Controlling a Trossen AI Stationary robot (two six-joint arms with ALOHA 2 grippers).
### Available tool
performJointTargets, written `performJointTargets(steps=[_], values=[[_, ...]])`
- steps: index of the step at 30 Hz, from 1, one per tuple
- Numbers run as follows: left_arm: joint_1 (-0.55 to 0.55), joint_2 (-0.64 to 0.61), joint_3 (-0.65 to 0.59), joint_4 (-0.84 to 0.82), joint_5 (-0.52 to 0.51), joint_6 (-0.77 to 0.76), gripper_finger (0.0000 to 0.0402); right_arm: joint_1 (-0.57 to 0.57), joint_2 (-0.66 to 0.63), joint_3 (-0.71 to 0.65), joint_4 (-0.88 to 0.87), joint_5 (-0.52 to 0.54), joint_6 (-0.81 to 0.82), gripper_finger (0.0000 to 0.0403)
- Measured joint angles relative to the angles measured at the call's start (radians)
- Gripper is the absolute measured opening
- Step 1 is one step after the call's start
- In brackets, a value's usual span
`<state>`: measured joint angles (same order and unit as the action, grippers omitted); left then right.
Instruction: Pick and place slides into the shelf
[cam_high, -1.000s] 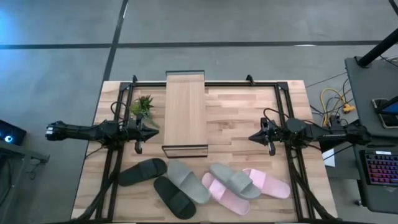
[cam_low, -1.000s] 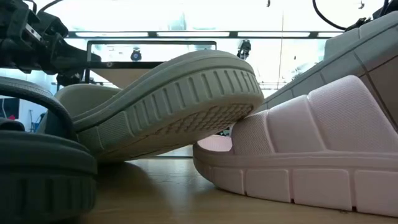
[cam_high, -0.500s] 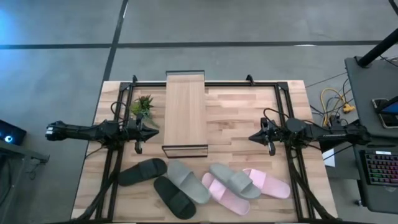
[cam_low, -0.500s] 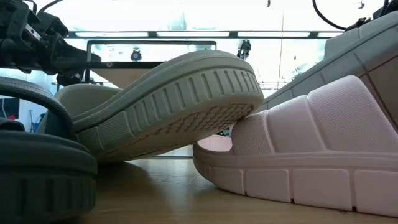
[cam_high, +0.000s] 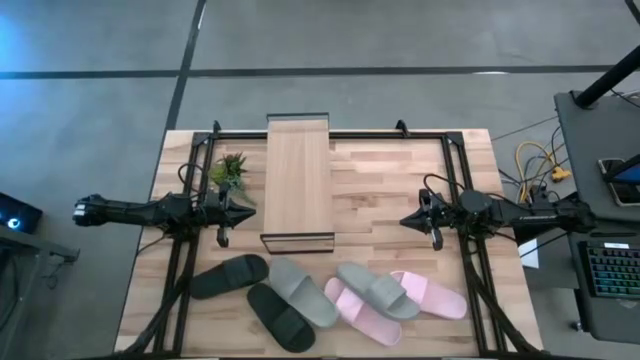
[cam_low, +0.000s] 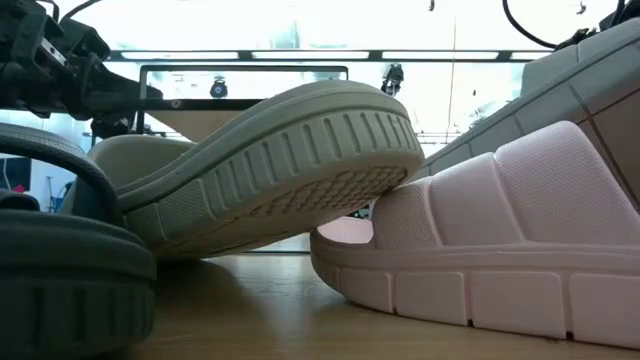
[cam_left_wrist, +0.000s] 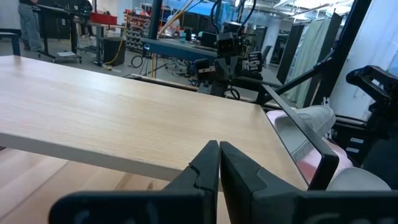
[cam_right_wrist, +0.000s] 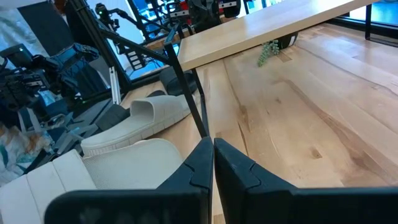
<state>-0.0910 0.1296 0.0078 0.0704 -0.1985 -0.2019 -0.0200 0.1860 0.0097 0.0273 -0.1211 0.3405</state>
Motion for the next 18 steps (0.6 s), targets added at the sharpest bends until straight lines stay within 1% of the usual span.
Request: performJointTargets(steps=[8, 10, 12, 16, 18], values=[[0.000, 0.000, 0.000, 0.000, 0.000, 0.000, 0.0000, 0.000, 0.000, 0.000, 0.013, 0.000, 0.000, 0.0008], [0.000, 0.000, 0.000, 0.000, 0.000, 0.000, 0.0000, 0.000, -0.001, 0.000, 0.030, -0.002, 0.045, 0.0009], [0.000, 0.001, 0.000, 0.000, 0.000, 0.000, 0.0000, 0.000, -0.002, 0.000, 0.070, -0.011, 0.187, 0.0009], [0.000, 0.000, 0.000, 0.000, 0.000, 0.000, 0.0000, 0.000, -0.002, 0.000, 0.125, -0.009, 0.576, 0.0009], [0.000, 0.000, 0.000, 0.000, 0.000, 0.000, 0.0000, 0.000, -0.002, 0.000, 0.131, -0.007, 0.717, 0.0009]])
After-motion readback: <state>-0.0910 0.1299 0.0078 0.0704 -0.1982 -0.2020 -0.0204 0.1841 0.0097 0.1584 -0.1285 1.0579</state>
